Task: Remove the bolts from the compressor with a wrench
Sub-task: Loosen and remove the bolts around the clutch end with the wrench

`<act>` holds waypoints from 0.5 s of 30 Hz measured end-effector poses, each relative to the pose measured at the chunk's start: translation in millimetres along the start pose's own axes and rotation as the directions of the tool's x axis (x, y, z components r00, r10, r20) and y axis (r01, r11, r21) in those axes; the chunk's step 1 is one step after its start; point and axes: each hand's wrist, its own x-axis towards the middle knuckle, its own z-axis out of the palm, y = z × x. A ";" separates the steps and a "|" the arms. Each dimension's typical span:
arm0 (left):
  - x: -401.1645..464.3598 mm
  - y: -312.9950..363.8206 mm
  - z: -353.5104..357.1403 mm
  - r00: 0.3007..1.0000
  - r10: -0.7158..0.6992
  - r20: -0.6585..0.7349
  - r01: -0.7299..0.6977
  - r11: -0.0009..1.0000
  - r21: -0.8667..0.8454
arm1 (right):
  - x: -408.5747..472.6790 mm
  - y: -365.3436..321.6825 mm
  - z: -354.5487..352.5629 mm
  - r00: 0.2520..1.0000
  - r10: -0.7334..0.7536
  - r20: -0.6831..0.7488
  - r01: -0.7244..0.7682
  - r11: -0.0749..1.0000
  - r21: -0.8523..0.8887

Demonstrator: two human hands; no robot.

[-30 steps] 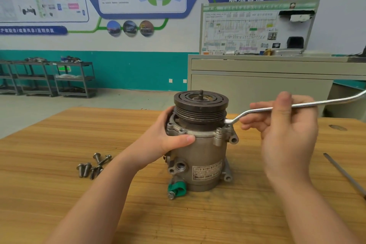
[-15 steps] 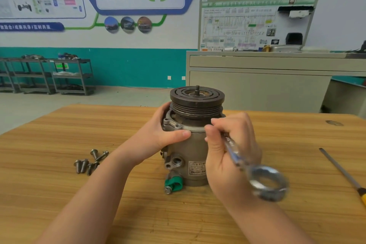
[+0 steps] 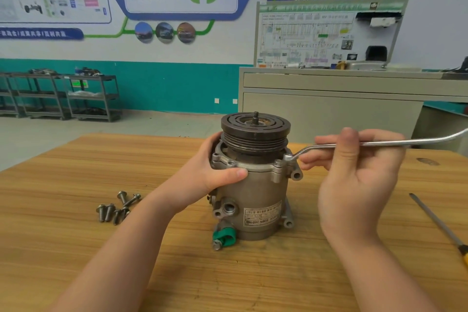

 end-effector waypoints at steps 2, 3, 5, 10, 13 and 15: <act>0.2 0.0 0.0 1.000 -0.002 -0.002 0.002 1.000 0.003 | -4.9 -2.0 3.0 0.993 -0.082 0.089 0.086 0.995 -0.050; 0.3 0.2 0.0 1.000 -0.004 -0.004 0.004 1.000 0.008 | -6.8 -2.2 3.5 0.987 -0.111 0.118 0.120 0.990 -0.071; 0.5 0.3 0.1 1.000 -0.010 -0.006 0.010 1.000 0.020 | -9.9 -0.7 2.5 0.971 -0.173 0.164 0.193 0.975 -0.114; 0.1 0.4 0.8 1.000 -0.021 -0.014 0.022 0.999 0.028 | -21.0 4.2 3.5 0.881 -0.333 0.337 0.415 0.885 -0.210; 0.7 -0.5 0.6 1.000 -0.010 -0.024 0.010 1.000 0.022 | -26.8 3.7 6.9 0.803 -0.427 0.415 0.562 0.774 -0.291; -0.2 -0.1 0.5 1.000 -0.006 -0.019 0.006 1.000 0.003 | -32.3 3.5 10.9 0.907 -0.330 0.264 0.392 0.889 -0.236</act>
